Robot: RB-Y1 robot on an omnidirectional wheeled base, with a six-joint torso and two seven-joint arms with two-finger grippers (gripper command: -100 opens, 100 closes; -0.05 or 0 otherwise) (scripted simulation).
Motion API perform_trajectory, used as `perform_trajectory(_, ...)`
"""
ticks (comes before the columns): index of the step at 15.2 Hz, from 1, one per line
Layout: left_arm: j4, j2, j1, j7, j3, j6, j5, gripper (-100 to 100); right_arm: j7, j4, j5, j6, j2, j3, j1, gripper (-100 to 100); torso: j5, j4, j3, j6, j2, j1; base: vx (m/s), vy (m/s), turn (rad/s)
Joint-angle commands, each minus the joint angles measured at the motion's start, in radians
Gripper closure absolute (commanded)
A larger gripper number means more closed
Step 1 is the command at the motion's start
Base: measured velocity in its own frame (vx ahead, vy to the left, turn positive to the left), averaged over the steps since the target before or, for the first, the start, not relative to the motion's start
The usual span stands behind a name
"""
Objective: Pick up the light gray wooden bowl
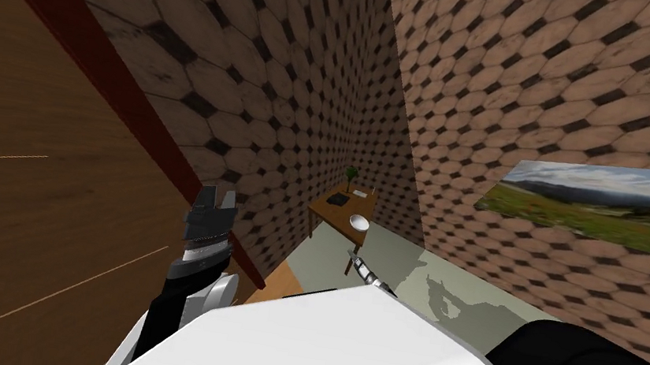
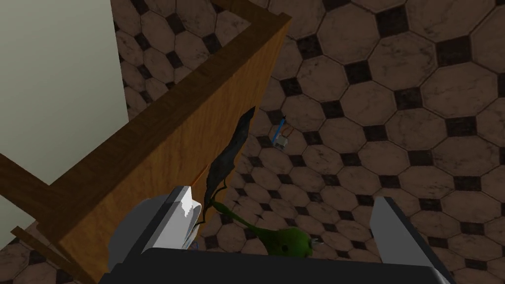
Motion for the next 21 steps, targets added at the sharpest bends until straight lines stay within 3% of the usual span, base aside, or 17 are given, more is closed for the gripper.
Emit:
perform_trajectory(1, 0.000, 0.000, 0.000, 0.000, 0.000, 0.000, 0.000, 0, 0.007, 0.045, 0.006, 0.003, -0.027, 0.017, 0.003, -100, 0.000, 0.000, 0.000, 0.000, 0.000, 0.000, 0.009, 0.055, 0.218)
perform_trajectory(2, 0.000, 0.000, 0.000, 0.000, 0.000, 0.000, 0.000, 0, 0.018, 0.073, 0.016, 0.003, -0.063, 0.042, 0.002, -100, 0.000, 0.000, 0.000, 0.000, 0.000, 0.000, 0.011, 0.071, 0.330)
perform_trajectory(4, 0.000, 0.000, 0.000, 0.000, 0.000, 0.000, 0.000, 0, 0.018, 0.106, 0.016, 0.003, -0.063, 0.042, 0.002, -100, 0.000, 0.000, 0.000, 0.000, -0.001, 0.002, 0.022, 0.058, 0.170)
perform_trajectory(5, 0.000, 0.000, 0.000, 0.000, 0.000, 0.000, 0.000, 0, 0.030, 0.130, 0.025, 0.003, -0.098, 0.066, 0.002, -100, 0.000, 0.000, 0.000, 0.000, -0.001, 0.001, 0.025, 0.056, 0.234)
perform_trajectory(8, 0.000, 0.000, 0.000, 0.000, 0.000, 0.000, 0.000, 0, 0.030, 0.168, 0.025, 0.003, -0.098, 0.066, 0.002, -100, 0.000, 0.000, -0.001, 0.001, -0.001, 0.000, 0.022, 0.041, 0.098)
perform_trajectory(9, 0.000, 0.000, 0.000, 0.000, 0.000, 0.000, 0.000, 0, 0.042, 0.204, 0.033, 0.003, -0.134, 0.090, 0.000, -100, 0.000, 0.000, 0.000, 0.001, 0.000, -0.001, 0.024, 0.046, 0.202)
perform_trajectory(15, 0.000, 0.000, 0.000, 0.000, 0.000, 0.000, 0.000, 0, 0.079, 0.399, 0.056, 0.004, -0.232, 0.159, -0.005, -100, 0.001, -0.001, -0.002, 0.000, -0.003, 0.003, 0.047, 0.079, 0.298)
perform_trajectory(21, 0.000, 0.000, 0.000, 0.000, 0.000, 0.000, 0.000, 0, 0.091, 0.471, 0.063, 0.005, -0.277, 0.181, -0.007, -100, 0.000, 0.000, -0.001, 0.000, -0.002, 0.000, 0.042, 0.036, 0.130)
